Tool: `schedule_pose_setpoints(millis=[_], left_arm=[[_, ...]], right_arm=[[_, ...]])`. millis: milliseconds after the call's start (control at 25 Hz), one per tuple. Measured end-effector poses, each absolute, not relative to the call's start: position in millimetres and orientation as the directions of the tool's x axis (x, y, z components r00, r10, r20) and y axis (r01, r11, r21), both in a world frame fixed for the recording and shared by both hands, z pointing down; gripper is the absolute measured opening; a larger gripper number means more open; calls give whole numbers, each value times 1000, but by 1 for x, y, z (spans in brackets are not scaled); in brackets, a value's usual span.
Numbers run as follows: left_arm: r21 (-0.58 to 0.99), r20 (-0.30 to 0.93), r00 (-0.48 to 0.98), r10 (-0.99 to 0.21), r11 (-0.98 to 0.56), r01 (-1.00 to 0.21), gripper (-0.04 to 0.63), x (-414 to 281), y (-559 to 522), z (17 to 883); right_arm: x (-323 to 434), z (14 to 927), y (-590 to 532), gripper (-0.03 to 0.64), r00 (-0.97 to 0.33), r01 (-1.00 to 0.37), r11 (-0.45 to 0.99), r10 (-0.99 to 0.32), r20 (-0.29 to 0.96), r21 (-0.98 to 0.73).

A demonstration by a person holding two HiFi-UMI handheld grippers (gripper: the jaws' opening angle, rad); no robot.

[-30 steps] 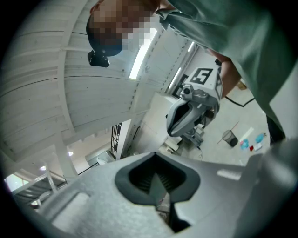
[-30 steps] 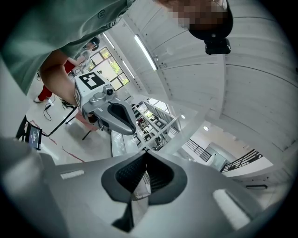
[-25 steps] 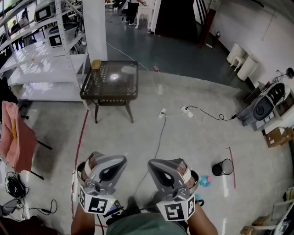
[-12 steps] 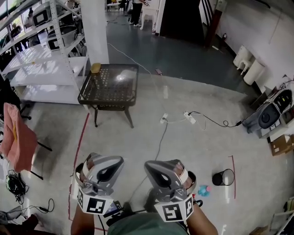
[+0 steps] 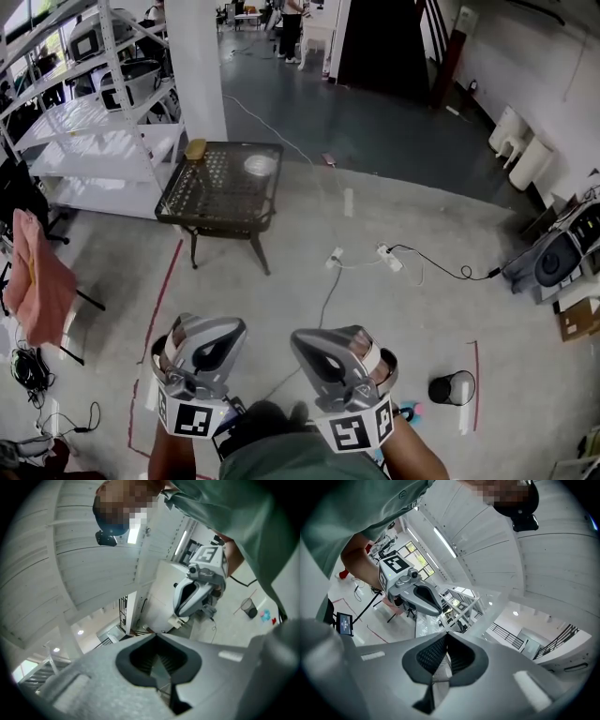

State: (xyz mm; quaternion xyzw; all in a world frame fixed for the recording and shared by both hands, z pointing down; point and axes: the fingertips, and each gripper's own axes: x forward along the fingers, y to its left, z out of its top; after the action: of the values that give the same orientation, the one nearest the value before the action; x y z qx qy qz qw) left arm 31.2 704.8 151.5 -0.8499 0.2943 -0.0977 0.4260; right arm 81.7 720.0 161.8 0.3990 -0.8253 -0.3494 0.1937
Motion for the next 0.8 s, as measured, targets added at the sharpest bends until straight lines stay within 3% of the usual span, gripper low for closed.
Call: schedule_pose_setpoints(millis=[800], left_arm=[[-793,-64,799,-598,-456,-404,2,58,657,139]], right_arm=[[106,160,670,6,-637,-527,473,-770,41,706]])
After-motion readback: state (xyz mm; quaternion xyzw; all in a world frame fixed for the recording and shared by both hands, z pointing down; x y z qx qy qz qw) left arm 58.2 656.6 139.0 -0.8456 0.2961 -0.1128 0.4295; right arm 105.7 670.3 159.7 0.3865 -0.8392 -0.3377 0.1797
